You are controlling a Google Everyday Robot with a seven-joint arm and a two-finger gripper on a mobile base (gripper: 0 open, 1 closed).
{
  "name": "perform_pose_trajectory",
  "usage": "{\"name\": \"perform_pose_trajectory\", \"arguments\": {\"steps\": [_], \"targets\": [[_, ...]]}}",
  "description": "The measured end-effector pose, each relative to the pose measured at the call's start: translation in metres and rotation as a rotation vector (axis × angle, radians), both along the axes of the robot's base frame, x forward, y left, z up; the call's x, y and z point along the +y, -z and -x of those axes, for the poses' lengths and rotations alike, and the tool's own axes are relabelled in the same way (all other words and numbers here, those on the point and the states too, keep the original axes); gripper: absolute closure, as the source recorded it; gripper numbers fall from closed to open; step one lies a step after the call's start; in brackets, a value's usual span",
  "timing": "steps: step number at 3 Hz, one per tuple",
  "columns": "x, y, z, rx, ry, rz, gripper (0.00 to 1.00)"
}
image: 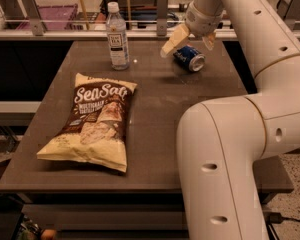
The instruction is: Place pepsi can upright
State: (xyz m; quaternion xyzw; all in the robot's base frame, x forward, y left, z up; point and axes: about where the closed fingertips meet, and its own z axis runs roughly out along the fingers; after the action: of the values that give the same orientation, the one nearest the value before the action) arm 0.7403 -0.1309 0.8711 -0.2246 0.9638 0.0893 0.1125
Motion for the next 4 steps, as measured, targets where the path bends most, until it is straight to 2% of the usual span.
{"name": "perform_pose_trajectory", "arguments": {"steps": [2, 4], "targets": [[-0.005, 0.014, -0.002, 0.018, -0.018, 0.006, 0.0], [-0.006, 0.022, -0.009, 0.009, -0.062, 0.037, 0.0]]}}
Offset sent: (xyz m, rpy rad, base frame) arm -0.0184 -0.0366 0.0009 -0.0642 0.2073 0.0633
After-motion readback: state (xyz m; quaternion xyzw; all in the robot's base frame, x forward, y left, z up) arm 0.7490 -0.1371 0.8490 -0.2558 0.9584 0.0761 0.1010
